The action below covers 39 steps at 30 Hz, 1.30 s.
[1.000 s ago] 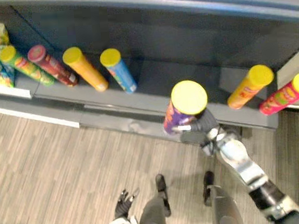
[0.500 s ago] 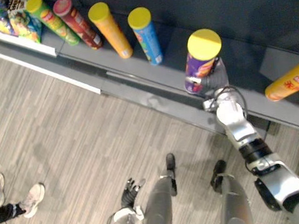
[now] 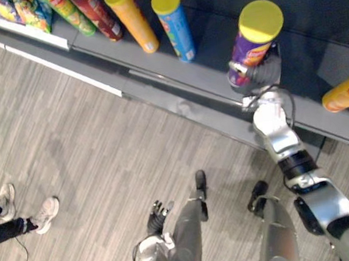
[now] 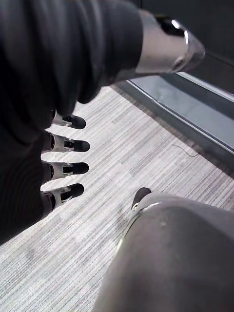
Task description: Put the gum and the chips on the shelf.
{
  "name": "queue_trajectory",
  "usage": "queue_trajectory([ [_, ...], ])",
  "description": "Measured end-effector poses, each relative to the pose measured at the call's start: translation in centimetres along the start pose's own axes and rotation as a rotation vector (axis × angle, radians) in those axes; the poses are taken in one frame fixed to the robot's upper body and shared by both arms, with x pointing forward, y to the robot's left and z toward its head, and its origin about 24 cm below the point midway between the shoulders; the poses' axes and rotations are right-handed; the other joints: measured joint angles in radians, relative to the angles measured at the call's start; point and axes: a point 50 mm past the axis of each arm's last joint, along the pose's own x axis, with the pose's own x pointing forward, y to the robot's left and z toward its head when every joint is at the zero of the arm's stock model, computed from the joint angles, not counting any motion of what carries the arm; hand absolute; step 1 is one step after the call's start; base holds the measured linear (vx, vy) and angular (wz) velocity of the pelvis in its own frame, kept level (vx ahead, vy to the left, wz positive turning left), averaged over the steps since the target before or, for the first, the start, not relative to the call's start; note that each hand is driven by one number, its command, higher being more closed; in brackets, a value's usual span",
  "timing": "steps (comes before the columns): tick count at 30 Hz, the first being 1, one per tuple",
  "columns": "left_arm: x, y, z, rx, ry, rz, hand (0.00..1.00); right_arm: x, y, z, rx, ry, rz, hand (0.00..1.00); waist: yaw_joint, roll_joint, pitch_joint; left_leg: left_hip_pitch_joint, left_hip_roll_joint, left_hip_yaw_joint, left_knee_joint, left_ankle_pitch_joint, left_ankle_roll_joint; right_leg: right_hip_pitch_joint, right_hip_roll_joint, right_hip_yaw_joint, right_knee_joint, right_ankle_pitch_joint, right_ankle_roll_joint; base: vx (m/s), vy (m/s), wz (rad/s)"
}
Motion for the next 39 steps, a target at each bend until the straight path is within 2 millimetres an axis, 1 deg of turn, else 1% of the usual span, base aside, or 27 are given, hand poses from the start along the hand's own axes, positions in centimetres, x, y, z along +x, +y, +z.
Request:
queue_trajectory([
  [2,0.0,-0.1,0.1,-0.002,-0.005,-0.003,0.00,0.4,0.0,0.0,-0.006,0.003,-0.021,1.00,0.007,0.000,0.000,-0.007,0.000,-0.001,0.000,0.003,-0.002,-0.008,-0.004,-0.004,0.004,-0.005,-0.003,-0.01,-0.054,0.07],
  [5,0.0,-0.1,0.1,-0.002,-0.006,0.000,0.00,0.5,-0.1,0.2,-0.007,-0.004,-0.029,1.00,0.007,0.000,0.000,-0.011,0.000,-0.001,-0.001,0.004,0.000,-0.011,-0.011,-0.012,0.015,-0.014,-0.003,-0.01,-0.057,0.11],
  [7,0.0,-0.1,0.1,-0.002,-0.010,0.003,0.00,1.2,0.3,1.0,-0.003,-0.025,-0.036,1.00,0.008,0.000,0.000,-0.030,0.002,0.001,-0.001,0.010,0.002,-0.031,-0.010,-0.014,0.019,-0.013,-0.003,-0.01,-0.061,0.03],
  [9,0.0,-0.1,0.2,-0.002,-0.011,0.006,0.00,1.6,0.4,1.2,-0.007,-0.030,-0.038,1.00,0.009,0.000,0.000,-0.040,0.004,0.001,-0.001,0.017,-0.004,-0.040,-0.011,-0.017,0.020,-0.013,-0.004,0.02,-0.049,0.04],
  [13,0.0,-0.1,0.2,-0.003,-0.012,0.004,0.00,1.6,0.7,1.3,-0.020,-0.032,-0.018,1.00,0.011,0.000,0.000,-0.041,0.005,0.007,-0.001,0.017,-0.005,-0.043,-0.011,-0.014,0.020,-0.013,-0.004,0.04,-0.041,-0.02],
  [16,0.0,-0.2,0.2,-0.003,-0.015,0.003,0.00,1.6,0.7,1.0,-0.037,-0.022,-0.016,1.00,0.011,0.000,0.000,-0.051,0.005,0.014,0.001,0.016,-0.005,-0.059,-0.010,-0.008,0.022,-0.013,-0.004,0.04,-0.046,-0.05],
  [18,0.0,-0.2,0.2,-0.004,-0.018,0.002,0.00,1.5,0.5,0.3,-0.072,-0.001,-0.012,1.00,0.011,0.001,0.000,-0.064,0.007,0.014,0.006,0.016,-0.005,-0.072,-0.010,-0.008,0.026,-0.013,-0.004,0.03,-0.044,0.00],
  [20,0.0,-0.3,0.4,-0.007,-0.032,-0.001,0.00,1.4,0.3,-0.7,-0.105,0.044,-0.012,1.00,0.011,0.001,0.000,-0.075,0.011,0.014,0.021,0.012,-0.006,-0.076,-0.007,-0.009,0.028,-0.013,-0.004,0.03,-0.047,-0.01],
  [23,0.0,-0.2,0.4,-0.040,-0.030,0.008,0.00,1.3,0.2,-1.3,-0.126,0.065,-0.006,1.00,0.011,0.001,0.000,-0.078,0.015,0.015,0.033,0.006,-0.006,-0.076,-0.005,-0.008,0.030,-0.013,-0.004,0.01,-0.039,-0.03],
  [29,0.0,-0.6,0.5,-0.033,-0.034,-0.019,0.00,1.6,-0.7,-1.7,-0.171,0.057,-0.015,1.00,0.015,0.005,-0.001,-0.107,0.018,0.018,0.038,0.007,-0.004,-0.103,-0.005,-0.009,0.036,-0.013,-0.004,-0.01,-0.021,0.01],
  [33,0.0,-0.7,0.5,-0.035,-0.034,-0.019,0.00,2.2,-1.1,-1.4,-0.174,0.037,-0.026,1.00,0.016,0.011,0.001,-0.109,0.020,0.020,0.037,0.009,-0.005,-0.107,-0.004,-0.008,0.037,-0.013,-0.004,0.04,-0.031,-0.01],
  [39,0.0,-1.0,0.4,-0.026,-0.035,-0.032,0.00,2.6,-2.2,-1.4,-0.202,0.008,-0.047,1.00,0.021,0.021,0.000,-0.109,0.019,0.021,0.035,0.009,-0.005,-0.109,-0.005,-0.005,0.036,-0.013,-0.004,0.04,-0.030,-0.01],
])
